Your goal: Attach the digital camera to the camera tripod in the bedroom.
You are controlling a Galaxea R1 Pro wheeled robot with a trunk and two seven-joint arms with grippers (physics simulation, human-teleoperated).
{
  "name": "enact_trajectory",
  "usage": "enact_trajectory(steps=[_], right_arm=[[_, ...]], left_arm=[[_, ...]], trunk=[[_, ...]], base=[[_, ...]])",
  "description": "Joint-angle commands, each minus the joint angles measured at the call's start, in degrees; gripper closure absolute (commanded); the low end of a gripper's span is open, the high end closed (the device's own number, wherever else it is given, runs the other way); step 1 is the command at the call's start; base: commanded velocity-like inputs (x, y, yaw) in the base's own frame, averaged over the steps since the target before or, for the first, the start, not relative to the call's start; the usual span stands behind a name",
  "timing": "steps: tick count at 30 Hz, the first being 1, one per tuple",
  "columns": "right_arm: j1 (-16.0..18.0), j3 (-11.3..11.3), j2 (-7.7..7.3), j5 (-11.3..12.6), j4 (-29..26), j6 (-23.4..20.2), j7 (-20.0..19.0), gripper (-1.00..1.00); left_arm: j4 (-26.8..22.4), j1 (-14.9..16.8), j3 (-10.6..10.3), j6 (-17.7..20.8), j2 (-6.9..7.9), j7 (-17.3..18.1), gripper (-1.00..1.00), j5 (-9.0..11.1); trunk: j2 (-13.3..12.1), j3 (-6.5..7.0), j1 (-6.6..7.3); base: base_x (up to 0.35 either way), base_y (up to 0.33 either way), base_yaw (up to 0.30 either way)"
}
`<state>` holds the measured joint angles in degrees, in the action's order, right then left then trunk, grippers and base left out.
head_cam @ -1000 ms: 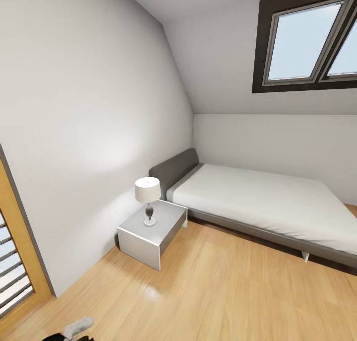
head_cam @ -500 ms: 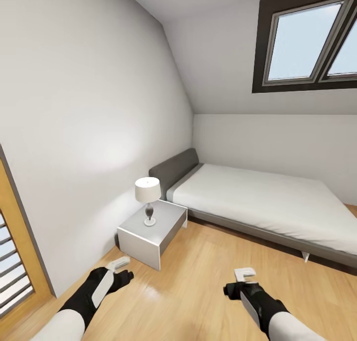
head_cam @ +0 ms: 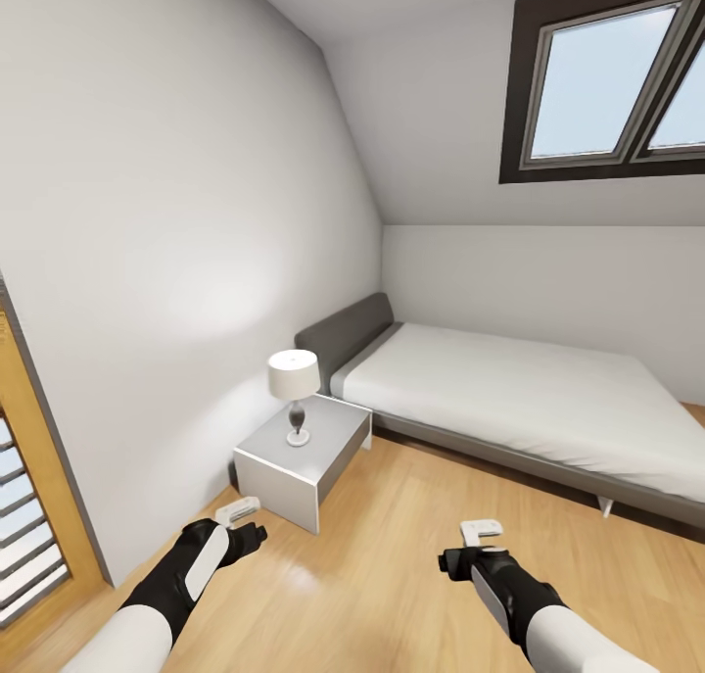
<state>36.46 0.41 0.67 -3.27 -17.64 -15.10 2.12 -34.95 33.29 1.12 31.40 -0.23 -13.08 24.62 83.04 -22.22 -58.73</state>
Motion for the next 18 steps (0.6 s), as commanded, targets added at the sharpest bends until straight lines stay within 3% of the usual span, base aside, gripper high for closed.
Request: enact_trajectory(steps=[1, 18], right_arm=[[0.02, 0.02, 0.0, -0.3, -0.12, -0.39, 0.16, -1.0], [0.03, 0.03, -0.05, -0.16, -0.11, -0.37, 0.16, -1.0]], left_arm=[[-0.1, 0.02, 0.11, 0.23, -0.03, -0.41, -1.0, 0.61], [-0.17, 0.02, 0.03, 0.17, 0.0, -0.46, -1.0, 0.74]], trunk=[[0.04, -0.07, 0.0], [0.04, -0.07, 0.0]], base=[[0.0, 0.126, 0.0], [0.0, 0.022, 0.0]])
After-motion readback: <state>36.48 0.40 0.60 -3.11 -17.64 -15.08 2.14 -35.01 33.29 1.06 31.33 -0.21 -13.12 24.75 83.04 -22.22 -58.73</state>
